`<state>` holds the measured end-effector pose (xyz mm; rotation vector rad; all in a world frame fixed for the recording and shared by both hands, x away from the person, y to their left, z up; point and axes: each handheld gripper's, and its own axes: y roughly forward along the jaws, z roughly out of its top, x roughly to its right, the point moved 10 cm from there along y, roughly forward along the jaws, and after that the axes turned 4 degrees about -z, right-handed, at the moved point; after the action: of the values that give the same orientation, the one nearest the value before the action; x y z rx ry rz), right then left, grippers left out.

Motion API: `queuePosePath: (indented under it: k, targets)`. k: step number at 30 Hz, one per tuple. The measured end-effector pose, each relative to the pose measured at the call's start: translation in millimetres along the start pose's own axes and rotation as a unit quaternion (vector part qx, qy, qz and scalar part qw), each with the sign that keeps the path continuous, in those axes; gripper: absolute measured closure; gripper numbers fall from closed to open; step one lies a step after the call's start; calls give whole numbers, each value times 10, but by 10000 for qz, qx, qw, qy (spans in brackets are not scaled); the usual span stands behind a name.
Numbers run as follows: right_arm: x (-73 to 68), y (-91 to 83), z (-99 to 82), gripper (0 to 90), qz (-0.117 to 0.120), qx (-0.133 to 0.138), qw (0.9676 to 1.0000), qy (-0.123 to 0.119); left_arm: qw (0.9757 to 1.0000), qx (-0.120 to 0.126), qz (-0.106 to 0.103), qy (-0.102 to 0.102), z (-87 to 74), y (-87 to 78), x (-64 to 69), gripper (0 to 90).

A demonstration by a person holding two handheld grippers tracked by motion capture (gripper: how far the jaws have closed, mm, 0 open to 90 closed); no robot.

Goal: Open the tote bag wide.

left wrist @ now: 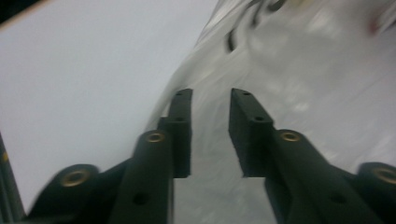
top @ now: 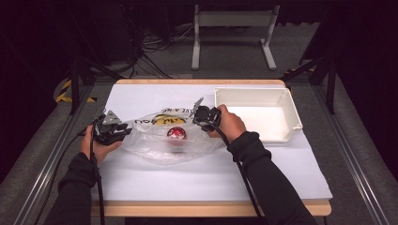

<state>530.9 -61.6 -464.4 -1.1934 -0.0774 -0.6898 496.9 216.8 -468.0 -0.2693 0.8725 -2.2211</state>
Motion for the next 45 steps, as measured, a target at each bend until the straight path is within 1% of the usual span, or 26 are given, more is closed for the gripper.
queuePosePath:
  k: [1, 3, 6, 7, 8, 9, 10, 11, 12, 14, 15, 20, 21, 22, 24, 29, 31, 33, 35, 36, 37, 39, 41, 43, 44, 45]
  targets:
    - [-13, -34, 15, 758, 68, 96, 9999, 52, 9999, 106, -7, 30, 63, -49, 46, 650]
    - [-40, -112, 53, 703, 196, 300, 9993, 75, 9990, 350, -216, 182, 182, -143, 175, 624]
    - [-104, -234, 94, 652, 305, 518, 9982, 2, 9963, 516, -527, 431, 273, -258, 382, 590]
    - [-137, -280, 93, 627, 368, 556, 9978, -54, 9958, 511, -559, 516, 276, -276, 445, 586]
    - [-183, -319, 89, 610, 422, 577, 9974, -45, 9953, 485, -611, 567, 261, -281, 511, 580]
    - [-228, -350, 68, 585, 471, 574, 9971, -149, 9943, 416, -768, 610, 220, -267, 610, 572]
    - [-228, -350, 68, 585, 471, 574, 9971, -149, 9943, 416, -768, 610, 220, -267, 610, 568]
    - [-347, -378, -8, 533, 600, 472, 9965, -331, 9941, 237, -772, 730, 160, -237, 671, 555]
    - [-347, -378, -8, 533, 600, 472, 9965, -331, 9937, 47, -707, 867, 93, -200, 714, 555]
    - [-410, -369, -93, 502, 586, 328, 9965, -490, 9924, -289, -692, 980, -57, -113, 773, 547]
    - [-464, -339, -159, 471, 662, 246, 9965, -450, 9923, -488, -608, 957, -158, -52, 752, 534]
    - [-479, -183, -322, 366, 601, -56, 9968, -533, 9945, -612, -407, 751, -304, 28, 578, 505]
    - [-482, -157, -357, 355, 578, -148, 9969, -520, 9949, -621, -426, 672, -336, 47, 548, 488]
    - [-486, -128, -377, 347, 569, -156, 9968, -537, 9949, -634, -488, 612, -364, 62, 536, 476]
    - [-507, -96, -410, 338, 608, -138, 9969, -490, 9942, -799, -368, 613, -452, 101, 481, 468]
    - [-544, -88, -452, 314, 669, -89, 9963, -524, 9963, -725, -256, 389, -503, 73, 330, 453]
    - [-534, -115, -428, 327, 707, 89, 9967, -377, 9966, -657, -311, 381, -502, 53, 327, 439]
    - [-523, -165, -383, 352, 717, 291, 9966, -284, 9971, -403, -423, 485, -421, 4, 392, 423]
    - [-541, -245, -305, 380, 735, 518, 9956, -245, 9962, -114, -594, 624, -287, -64, 501, 402]
    - [-558, -285, -255, 407, 728, 637, 9950, -259, 9962, -114, -594, 624, -287, -64, 501, 381]
    - [-565, -314, -216, 423, 683, 716, 9947, -266, 9950, 178, -721, 669, -144, -130, 578, 374]
    - [-585, -357, -151, 449, 692, 829, 9939, -240, 9934, 370, -820, 712, -28, -173, 640, 363]
    - [-586, -398, -82, 485, 646, 957, 9931, -195, 9923, 446, -844, 791, 79, -188, 695, 368]
    - [-612, -405, -18, 493, 752, 1045, 9915, -179, 9918, 440, -826, 872, 173, -159, 724, 370]
    - [-650, -385, 4, 481, 836, 1000, 9913, -185, 9919, 424, -827, 862, 196, -141, 733, 372]
    - [-675, -365, 13, 462, 856, 942, 9917, -189, 9927, 363, -729, 887, 223, -112, 718, 374]
